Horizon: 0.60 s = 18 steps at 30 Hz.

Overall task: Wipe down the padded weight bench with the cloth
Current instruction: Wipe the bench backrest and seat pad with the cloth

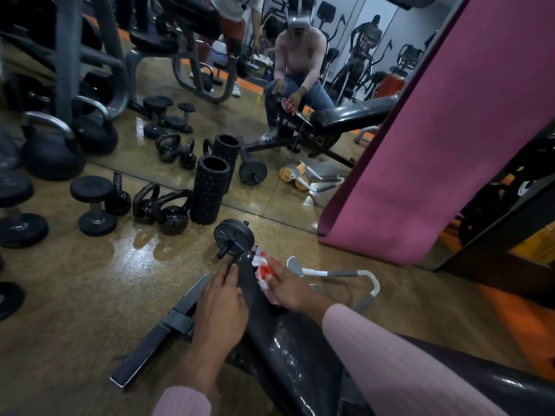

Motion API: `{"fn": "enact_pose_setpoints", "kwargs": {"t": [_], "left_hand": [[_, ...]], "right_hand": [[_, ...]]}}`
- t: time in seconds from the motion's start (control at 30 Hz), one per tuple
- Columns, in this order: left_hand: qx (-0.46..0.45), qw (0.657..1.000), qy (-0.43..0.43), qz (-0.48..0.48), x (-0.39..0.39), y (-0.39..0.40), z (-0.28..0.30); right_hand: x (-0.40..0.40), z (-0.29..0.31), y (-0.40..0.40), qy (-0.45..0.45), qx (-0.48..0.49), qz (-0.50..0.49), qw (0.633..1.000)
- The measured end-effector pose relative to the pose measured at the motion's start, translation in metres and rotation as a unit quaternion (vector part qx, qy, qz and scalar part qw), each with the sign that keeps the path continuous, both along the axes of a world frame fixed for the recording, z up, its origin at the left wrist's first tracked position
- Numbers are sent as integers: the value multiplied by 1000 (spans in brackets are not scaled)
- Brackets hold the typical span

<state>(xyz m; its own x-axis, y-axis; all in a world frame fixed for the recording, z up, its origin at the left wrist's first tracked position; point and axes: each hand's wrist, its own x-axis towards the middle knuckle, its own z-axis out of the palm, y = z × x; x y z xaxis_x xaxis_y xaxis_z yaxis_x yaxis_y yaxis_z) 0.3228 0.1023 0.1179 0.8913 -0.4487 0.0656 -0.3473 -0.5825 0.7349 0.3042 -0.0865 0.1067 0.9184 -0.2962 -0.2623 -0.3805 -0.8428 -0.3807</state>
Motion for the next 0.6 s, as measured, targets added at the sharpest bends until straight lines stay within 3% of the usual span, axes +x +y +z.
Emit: {"fn": "enact_pose_setpoints", "kwargs": {"t": [0.13, 0.2, 0.3, 0.4, 0.47, 0.6], "left_hand": [[-51, 998, 4, 49, 7, 4, 1], [-75, 995, 22, 63, 9, 1, 5], [-89, 993, 56, 57, 6, -3, 10], [-88, 994, 49, 53, 6, 2, 9], [-72, 995, 39, 59, 7, 7, 6], [-28, 995, 28, 90, 12, 18, 6]], "right_hand": [[27, -12, 29, -23, -79, 62, 995], [3, -21, 42, -56, -115, 140, 982], [-45, -23, 28, -101, -90, 221, 966], [-46, -14, 3, -101, -28, 136, 985], [-14, -14, -1, -49, -19, 60, 997], [30, -12, 39, -29, -104, 88, 990]]}}
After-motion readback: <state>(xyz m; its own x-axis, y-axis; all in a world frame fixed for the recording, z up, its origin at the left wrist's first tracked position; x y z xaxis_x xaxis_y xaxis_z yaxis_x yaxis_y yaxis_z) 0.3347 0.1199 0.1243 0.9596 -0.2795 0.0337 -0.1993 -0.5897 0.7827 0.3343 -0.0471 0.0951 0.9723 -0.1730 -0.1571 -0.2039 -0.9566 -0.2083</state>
